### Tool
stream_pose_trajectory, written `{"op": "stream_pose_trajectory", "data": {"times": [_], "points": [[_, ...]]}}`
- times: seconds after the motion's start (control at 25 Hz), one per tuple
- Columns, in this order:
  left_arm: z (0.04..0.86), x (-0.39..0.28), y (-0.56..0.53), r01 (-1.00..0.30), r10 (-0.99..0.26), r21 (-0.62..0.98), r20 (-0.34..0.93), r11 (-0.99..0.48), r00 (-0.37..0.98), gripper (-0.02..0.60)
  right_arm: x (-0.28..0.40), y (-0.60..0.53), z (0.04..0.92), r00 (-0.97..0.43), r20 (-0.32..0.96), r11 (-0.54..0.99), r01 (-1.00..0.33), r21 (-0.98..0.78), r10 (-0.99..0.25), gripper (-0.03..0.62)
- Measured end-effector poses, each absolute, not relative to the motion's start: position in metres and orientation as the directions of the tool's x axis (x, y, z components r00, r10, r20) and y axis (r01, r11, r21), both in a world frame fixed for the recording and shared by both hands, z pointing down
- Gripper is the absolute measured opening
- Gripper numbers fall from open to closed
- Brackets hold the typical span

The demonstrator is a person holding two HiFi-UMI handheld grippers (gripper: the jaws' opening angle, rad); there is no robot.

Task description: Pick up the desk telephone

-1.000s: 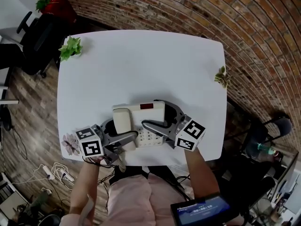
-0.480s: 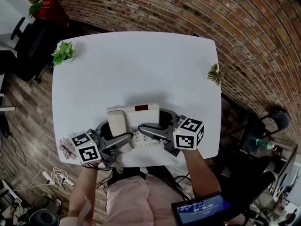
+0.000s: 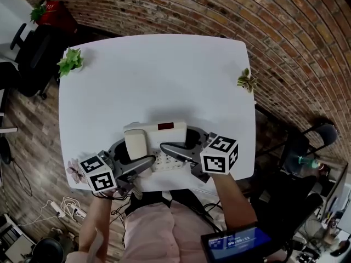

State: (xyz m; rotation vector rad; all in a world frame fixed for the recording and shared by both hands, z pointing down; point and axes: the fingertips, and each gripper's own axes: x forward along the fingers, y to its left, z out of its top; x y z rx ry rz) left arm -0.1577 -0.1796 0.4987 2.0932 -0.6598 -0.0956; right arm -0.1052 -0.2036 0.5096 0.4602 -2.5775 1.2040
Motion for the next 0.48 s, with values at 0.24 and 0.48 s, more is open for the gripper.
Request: {"op": "stream_pose_trajectory", "data": {"times": [0.24,0.48], "points": [[0.468,-0.141,-0.167,-0.418,-0.481,0.775,0.17,-0.474,0.86,0.443,-0.088,-0.19,0.479,-0.918,0.341,0.617,-0.391,-0.683,-0.204,0.307],[0.417,-0.121,-0.148,-0.422,-0.5,0.76,0.15,-0.493,0.853,0.443,-0.068,-0.172,0.427,-0.92,0.32,0.642,-0.388,-0.662,-0.226,0.307]]}}
